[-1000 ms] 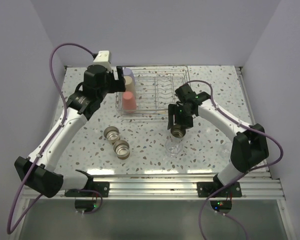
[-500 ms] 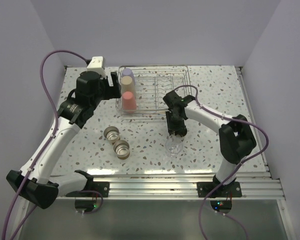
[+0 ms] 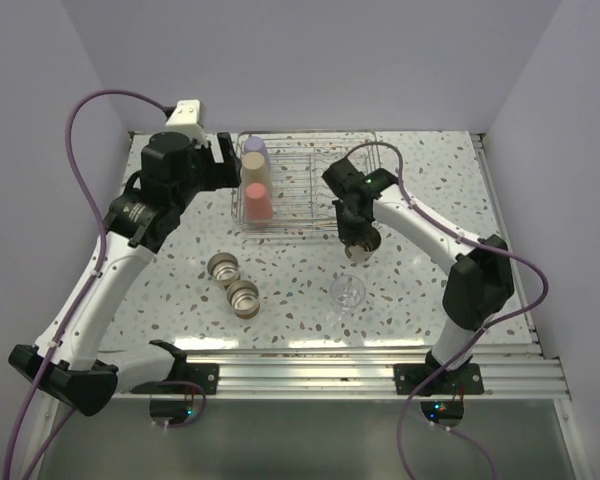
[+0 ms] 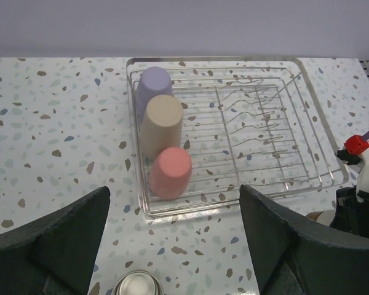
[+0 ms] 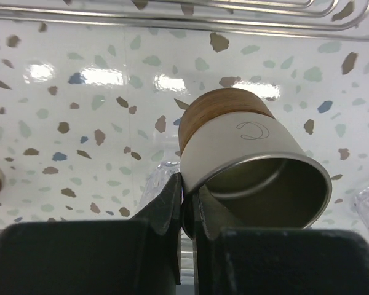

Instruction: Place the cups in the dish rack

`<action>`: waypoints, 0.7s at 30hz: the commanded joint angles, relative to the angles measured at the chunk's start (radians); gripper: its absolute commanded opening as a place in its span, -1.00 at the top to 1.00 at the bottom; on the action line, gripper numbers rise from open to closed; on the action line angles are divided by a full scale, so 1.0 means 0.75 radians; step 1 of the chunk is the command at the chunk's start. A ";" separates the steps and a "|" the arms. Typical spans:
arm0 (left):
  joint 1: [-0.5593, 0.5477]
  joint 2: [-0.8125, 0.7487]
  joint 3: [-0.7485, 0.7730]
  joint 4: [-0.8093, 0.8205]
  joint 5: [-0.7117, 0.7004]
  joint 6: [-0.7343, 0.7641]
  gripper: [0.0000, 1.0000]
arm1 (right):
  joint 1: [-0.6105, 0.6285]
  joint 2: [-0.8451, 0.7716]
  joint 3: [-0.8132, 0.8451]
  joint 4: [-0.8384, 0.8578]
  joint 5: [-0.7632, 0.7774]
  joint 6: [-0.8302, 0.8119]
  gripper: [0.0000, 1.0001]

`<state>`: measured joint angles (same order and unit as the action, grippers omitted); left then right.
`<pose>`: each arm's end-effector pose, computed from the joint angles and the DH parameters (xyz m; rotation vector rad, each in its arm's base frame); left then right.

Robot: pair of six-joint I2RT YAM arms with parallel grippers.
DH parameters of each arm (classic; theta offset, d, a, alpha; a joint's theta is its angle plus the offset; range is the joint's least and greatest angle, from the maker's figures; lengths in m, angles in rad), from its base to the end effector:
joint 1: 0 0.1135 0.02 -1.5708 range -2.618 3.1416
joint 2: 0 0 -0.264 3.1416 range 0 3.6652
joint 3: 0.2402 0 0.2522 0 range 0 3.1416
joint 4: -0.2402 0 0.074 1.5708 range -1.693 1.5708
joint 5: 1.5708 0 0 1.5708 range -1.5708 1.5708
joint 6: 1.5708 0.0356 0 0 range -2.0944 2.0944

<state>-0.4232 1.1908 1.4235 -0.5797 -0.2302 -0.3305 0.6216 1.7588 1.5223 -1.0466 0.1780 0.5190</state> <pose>0.2302 -0.0948 0.4366 -0.0664 1.9176 -0.2883 0.2902 0.2001 0.2692 -0.1076 2.8026 0.0087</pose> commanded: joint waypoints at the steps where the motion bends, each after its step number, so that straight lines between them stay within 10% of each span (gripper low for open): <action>1: 0.004 0.022 0.135 0.024 0.118 0.013 -0.78 | 0.004 -0.183 0.223 -0.157 0.112 0.010 1.00; 9: 0.049 0.153 0.256 0.350 0.817 -0.072 -1.00 | -0.125 -0.298 0.568 0.063 -0.406 0.077 1.00; 13: 0.171 0.188 0.103 0.876 1.393 -0.531 -1.00 | -0.241 -0.426 0.432 0.523 -0.756 0.399 1.00; 21: 0.251 0.230 -0.133 1.770 1.585 -1.136 -1.00 | -0.283 -0.451 0.272 1.282 -1.059 0.850 1.00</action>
<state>-0.2359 1.3552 1.3361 0.3843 0.8246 -0.9600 0.4053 1.4136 1.7630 -0.3794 -0.4667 0.9810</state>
